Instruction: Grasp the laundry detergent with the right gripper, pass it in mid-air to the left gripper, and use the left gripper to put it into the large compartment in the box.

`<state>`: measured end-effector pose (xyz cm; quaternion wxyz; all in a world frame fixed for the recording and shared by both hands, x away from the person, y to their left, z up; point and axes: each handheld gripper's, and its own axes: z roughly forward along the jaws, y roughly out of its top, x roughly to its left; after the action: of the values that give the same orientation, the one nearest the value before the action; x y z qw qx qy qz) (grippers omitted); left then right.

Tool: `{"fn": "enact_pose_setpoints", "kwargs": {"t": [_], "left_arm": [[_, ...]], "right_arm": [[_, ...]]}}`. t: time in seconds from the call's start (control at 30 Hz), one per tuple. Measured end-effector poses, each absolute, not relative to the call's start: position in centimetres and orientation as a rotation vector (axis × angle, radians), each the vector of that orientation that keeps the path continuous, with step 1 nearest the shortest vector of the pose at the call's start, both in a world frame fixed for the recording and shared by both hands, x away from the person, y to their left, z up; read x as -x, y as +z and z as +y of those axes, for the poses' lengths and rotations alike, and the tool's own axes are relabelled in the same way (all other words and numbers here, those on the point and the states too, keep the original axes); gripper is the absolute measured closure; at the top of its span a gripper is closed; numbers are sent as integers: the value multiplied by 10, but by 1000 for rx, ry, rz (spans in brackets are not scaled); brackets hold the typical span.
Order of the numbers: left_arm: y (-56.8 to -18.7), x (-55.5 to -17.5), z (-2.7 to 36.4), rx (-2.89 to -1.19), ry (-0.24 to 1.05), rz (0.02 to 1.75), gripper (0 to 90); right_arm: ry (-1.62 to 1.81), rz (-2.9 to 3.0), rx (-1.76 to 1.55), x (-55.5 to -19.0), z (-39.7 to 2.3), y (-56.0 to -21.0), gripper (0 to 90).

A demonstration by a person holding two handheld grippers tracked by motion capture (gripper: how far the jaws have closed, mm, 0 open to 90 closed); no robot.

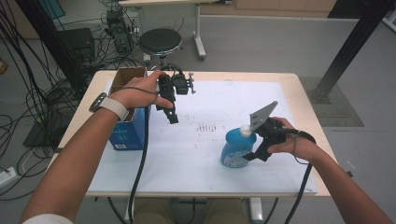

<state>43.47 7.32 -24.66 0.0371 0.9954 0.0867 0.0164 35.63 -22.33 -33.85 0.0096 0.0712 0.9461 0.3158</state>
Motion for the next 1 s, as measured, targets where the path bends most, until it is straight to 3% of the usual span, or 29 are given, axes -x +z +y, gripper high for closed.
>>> {"fn": "enact_pose_setpoints", "kwargs": {"t": [1.0], "left_arm": [[-247, -434, 73, -3052, 51, 265, 112]], "right_arm": [[1089, 2910, -231, -354, -227, -350, 164]]}}
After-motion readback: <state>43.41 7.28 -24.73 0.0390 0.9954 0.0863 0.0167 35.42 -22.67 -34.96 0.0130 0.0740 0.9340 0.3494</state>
